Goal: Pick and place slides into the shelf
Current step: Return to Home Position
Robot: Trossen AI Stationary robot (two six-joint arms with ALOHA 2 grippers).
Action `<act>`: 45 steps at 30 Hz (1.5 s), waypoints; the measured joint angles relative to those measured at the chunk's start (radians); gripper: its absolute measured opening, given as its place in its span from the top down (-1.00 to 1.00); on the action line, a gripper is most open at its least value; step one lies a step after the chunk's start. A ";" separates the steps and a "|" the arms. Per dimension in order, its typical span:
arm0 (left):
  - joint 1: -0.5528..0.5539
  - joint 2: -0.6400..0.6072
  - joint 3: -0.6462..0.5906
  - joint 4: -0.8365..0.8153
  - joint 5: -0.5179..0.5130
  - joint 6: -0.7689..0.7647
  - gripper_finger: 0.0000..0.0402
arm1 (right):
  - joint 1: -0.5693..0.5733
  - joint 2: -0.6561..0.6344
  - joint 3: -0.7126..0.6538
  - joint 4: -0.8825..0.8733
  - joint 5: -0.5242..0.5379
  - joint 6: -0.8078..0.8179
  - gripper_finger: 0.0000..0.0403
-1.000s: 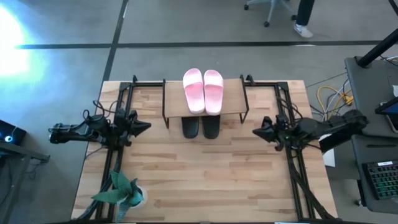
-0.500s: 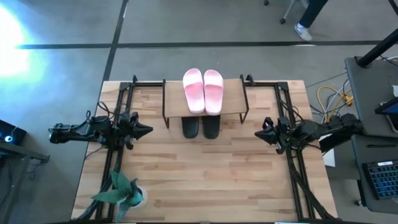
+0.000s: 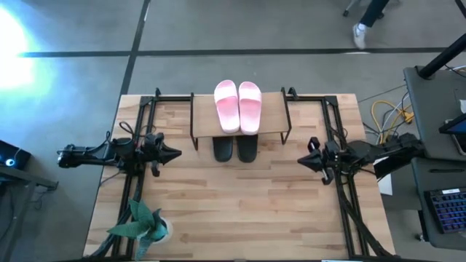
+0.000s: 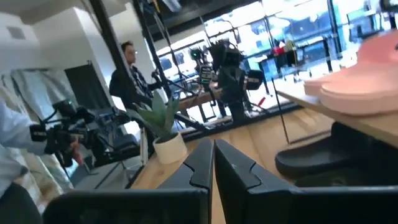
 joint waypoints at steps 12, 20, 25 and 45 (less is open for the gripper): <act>0.000 -0.001 -0.062 0.085 -0.062 0.029 0.96 | 0.000 -0.083 0.001 -0.045 -0.073 -0.027 0.96; 0.001 0.006 -0.088 0.176 -0.149 0.098 0.96 | 0.000 -0.083 0.001 -0.053 -0.072 -0.021 0.96; 0.002 0.006 -0.088 0.173 -0.154 0.103 0.96 | 0.000 -0.083 0.001 -0.076 -0.067 -0.028 0.96; 0.002 0.011 -0.091 0.198 -0.217 0.125 0.96 | 0.000 -0.082 0.001 -0.116 -0.064 -0.068 0.96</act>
